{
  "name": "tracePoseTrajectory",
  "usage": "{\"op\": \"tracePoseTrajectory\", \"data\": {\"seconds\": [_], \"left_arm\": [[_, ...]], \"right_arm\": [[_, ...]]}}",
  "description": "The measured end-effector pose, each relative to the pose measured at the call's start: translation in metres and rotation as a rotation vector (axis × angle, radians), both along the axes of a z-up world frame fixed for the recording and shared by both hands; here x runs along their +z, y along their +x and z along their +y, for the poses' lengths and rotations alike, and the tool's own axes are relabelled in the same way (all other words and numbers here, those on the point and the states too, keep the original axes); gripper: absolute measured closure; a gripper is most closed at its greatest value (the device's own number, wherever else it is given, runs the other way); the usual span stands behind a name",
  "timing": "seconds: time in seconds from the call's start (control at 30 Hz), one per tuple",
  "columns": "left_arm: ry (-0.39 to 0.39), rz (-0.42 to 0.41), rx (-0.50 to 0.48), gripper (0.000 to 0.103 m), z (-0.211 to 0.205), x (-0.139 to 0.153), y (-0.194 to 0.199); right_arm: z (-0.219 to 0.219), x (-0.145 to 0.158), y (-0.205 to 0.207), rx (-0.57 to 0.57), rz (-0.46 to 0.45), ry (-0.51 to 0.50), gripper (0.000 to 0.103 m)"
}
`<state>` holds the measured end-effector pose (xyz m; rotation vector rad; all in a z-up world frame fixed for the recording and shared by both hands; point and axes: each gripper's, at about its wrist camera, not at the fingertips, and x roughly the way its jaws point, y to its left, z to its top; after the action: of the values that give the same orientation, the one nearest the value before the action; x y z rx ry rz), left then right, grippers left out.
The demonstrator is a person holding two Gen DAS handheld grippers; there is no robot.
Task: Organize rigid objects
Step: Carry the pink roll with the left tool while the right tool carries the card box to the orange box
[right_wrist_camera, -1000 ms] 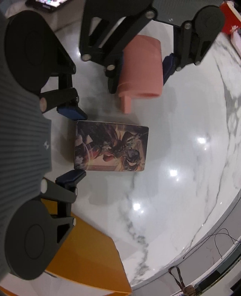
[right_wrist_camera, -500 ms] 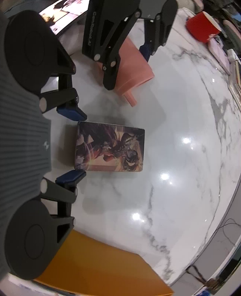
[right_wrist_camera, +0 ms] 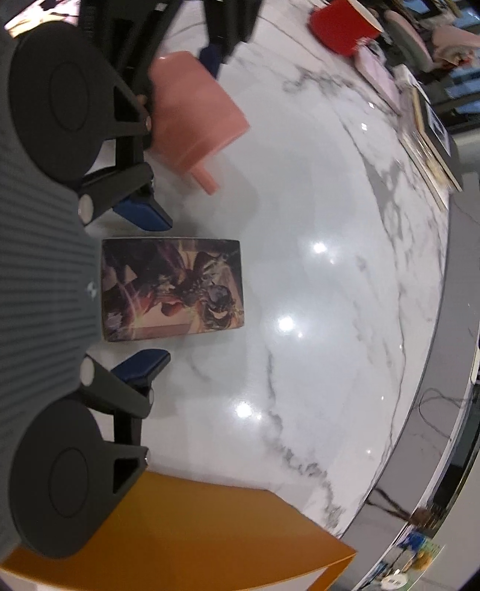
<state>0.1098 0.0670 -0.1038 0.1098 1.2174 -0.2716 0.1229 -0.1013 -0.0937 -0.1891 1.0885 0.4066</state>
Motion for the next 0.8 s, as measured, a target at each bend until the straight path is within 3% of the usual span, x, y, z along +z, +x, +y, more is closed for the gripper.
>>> {"op": "tracePoseTrajectory", "data": {"seconds": [0.23, 0.33, 0.47, 0.8], "left_arm": [[0.024, -0.031, -0.032, 0.040, -0.006, 0.000, -0.004], [0.028, -0.036, -0.050, 0.040, -0.007, 0.001, -0.004], [0.027, -0.047, -0.053, 0.041, -0.007, 0.002, -0.003], [-0.040, -0.103, -0.012, 0.041, -0.002, 0.017, -0.008]], "right_arm": [[0.000, -0.007, 0.002, -0.037, -0.008, 0.057, 0.038], [0.002, -0.008, 0.000, -0.027, -0.019, 0.039, 0.044], [0.002, -0.008, -0.003, -0.017, -0.025, 0.029, 0.045], [-0.008, 0.013, -0.015, -0.041, -0.058, 0.069, 0.045]]}}
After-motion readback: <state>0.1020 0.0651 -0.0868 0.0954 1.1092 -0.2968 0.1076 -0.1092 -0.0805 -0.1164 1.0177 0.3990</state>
